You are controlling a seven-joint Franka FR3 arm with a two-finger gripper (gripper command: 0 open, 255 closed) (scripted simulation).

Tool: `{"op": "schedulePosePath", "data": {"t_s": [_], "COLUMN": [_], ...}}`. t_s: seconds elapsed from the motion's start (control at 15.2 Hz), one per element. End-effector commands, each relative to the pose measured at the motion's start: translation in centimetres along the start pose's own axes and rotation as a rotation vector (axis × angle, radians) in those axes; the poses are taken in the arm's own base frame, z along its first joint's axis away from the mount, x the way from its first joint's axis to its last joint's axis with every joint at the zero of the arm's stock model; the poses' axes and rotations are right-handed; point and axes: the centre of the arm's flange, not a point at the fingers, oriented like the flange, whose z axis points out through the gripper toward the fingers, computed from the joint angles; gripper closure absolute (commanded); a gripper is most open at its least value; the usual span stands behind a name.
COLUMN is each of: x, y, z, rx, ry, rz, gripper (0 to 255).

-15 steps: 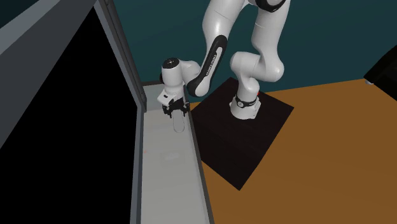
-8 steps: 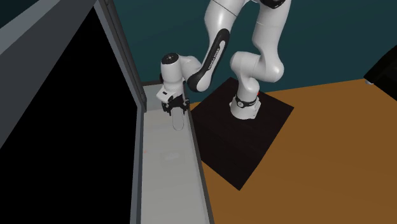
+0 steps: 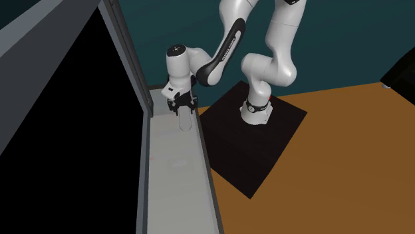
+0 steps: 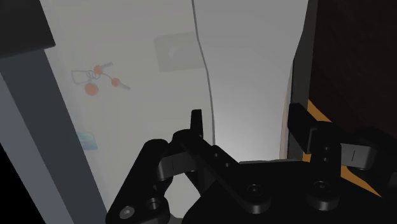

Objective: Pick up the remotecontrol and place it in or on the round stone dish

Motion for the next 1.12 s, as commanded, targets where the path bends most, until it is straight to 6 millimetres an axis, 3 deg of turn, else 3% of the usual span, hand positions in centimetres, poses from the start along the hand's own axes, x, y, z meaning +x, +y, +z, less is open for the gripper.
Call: {"op": "schedulePosePath", "data": {"t_s": [0.0,1.06], "x": [0.0,-0.1], "y": [0.1,0.2], "z": [-1.0,-9.4], "rx": [0.000,0.000], "ry": [-0.001,-0.001], "rz": [0.000,0.000], "gripper": [255,255]}}
